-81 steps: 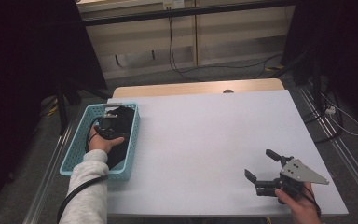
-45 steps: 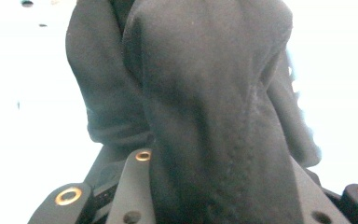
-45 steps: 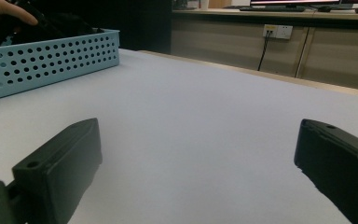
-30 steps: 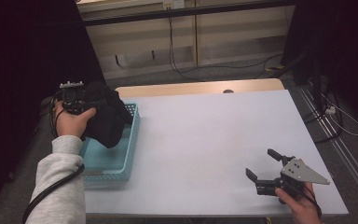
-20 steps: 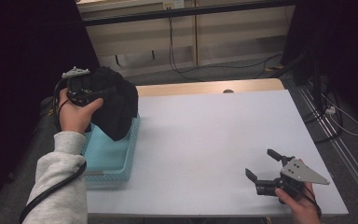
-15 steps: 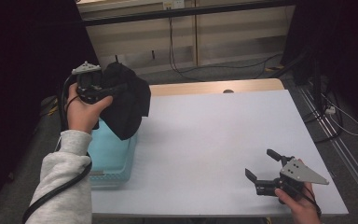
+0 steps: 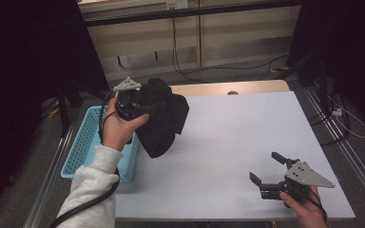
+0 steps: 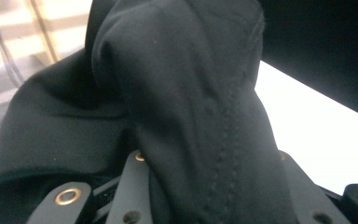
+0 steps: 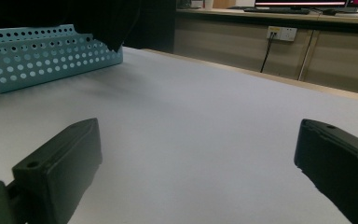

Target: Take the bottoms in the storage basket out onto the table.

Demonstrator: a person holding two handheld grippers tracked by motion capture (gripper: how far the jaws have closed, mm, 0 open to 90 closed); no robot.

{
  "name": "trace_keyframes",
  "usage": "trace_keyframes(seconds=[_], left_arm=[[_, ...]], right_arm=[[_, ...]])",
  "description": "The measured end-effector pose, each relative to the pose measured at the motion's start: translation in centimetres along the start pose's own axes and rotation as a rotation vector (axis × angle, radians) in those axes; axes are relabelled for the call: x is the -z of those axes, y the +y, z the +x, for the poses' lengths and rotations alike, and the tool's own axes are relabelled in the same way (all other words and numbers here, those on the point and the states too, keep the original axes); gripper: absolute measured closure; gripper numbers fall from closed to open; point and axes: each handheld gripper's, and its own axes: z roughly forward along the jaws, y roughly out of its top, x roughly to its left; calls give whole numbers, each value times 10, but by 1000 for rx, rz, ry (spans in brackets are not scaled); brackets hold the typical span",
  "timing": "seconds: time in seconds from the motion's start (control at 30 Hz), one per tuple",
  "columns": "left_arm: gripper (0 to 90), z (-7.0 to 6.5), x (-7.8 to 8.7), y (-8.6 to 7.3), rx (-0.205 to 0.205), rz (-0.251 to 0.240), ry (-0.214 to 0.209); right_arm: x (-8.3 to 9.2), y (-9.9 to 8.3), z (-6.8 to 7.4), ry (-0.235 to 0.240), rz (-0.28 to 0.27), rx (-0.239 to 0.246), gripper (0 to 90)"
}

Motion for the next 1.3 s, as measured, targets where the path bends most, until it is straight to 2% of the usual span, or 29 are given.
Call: trace_keyframes(seconds=[0.07, 0.13, 0.17, 0.3, 0.37, 0.4, 0.43, 0.53, 0.57, 0.6, 0.67, 0.7, 0.73, 0.77, 0.87, 0.97, 1.0, 1.03, 1.3], left_arm=[[708, -3, -4, -3, -5, -1, -10], [708, -13, -15, -10, -17, 11, -34], [707, -13, -15, -10, -17, 11, -34], [707, -28, -27, -15, -35, 22, -76], [706, -36, -32, -19, -35, 14, -107], [705, -44, -37, -23, -42, 17, -144], [702, -44, -37, -23, -42, 17, -144], [686, -52, -50, -33, -61, 33, -195], [655, -52, -56, -37, -64, 38, -196], [523, -50, -63, -46, -74, 38, -152], [338, -47, -66, -49, -78, 35, -141], [338, -45, -67, -52, -59, 22, -132], [249, -44, -66, -55, -52, 13, -118], [241, -41, -62, -61, -41, 6, -101], [212, -38, -57, -67, -31, 0, -89], [177, -34, -49, -75, -41, 21, -57], [170, -32, -46, -79, -32, 24, -56], [158, -30, -41, -86, -6, 12, -65], [150, -22, -31, -111, 23, -7, -46]], right_arm=[[0, 0, 0, -2, 0, 2, 0], [0, 0, 0, -3, 0, -5, 0], [0, 0, 0, -3, 0, -5, 0], [0, 0, 0, -1, 2, -4, 0], [-1, 0, 0, -1, 3, -4, 0], [0, -1, 0, -1, 3, -6, 0], [0, -1, 0, -1, 3, -6, 0], [-1, -1, 0, 1, 6, -4, 0], [-1, -1, 0, 2, 7, -7, 0], [-2, -1, 0, 4, 9, -2, 0], [-1, 0, 1, 4, 8, 2, 0], [-1, 0, 1, 4, 8, 2, 0], [-1, 1, 1, 2, 7, 4, 0], [-2, 0, 1, 6, 10, 5, 0], [-2, 0, 1, 4, 17, 14, 0], [-4, 1, 0, 5, 21, 15, 0], [-5, 2, 0, 6, 25, 16, 0], [-7, 3, 1, 6, 38, 22, 0], [-23, 6, 7, 48, 81, 28, 0]])
